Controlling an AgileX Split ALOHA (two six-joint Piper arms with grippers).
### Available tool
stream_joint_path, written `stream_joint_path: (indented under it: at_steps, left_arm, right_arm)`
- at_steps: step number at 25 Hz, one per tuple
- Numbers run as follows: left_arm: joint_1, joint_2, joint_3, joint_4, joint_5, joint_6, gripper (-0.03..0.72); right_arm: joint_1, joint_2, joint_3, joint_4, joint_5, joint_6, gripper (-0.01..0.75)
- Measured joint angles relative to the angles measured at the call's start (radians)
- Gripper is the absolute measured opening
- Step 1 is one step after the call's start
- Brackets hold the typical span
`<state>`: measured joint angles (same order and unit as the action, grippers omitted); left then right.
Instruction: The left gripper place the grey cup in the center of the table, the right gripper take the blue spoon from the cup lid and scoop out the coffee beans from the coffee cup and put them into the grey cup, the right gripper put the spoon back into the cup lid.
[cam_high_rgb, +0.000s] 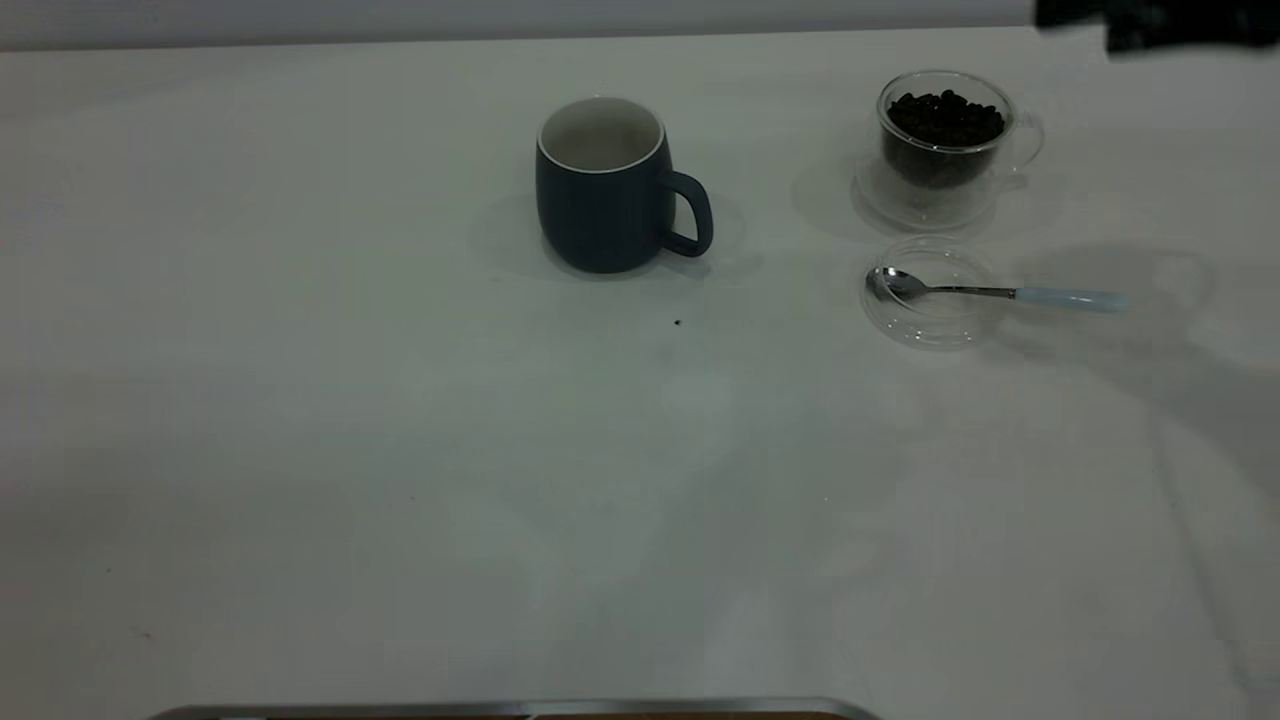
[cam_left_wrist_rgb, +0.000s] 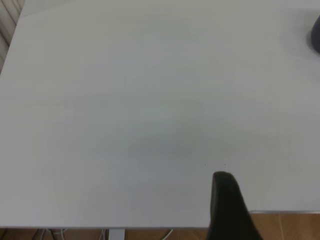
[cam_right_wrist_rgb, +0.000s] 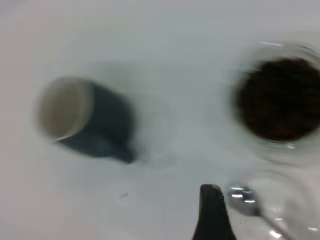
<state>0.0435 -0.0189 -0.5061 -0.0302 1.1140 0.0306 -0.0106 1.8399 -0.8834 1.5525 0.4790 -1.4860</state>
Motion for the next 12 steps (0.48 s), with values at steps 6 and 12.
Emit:
stream_joint_path:
  at_steps: [6,12]
  left_arm:
    - [0.000,0.000,0.000,0.000,0.000,-0.002,0.507]
    - [0.000,0.000,0.000,0.000,0.000,-0.002,0.507]
  right_arm:
    - [0.154,-0.356,0.064,-0.577,0.019,0.518,0.575]
    - [0.172,-0.717,0.077,-1.273,0.365,1.189,0.575]
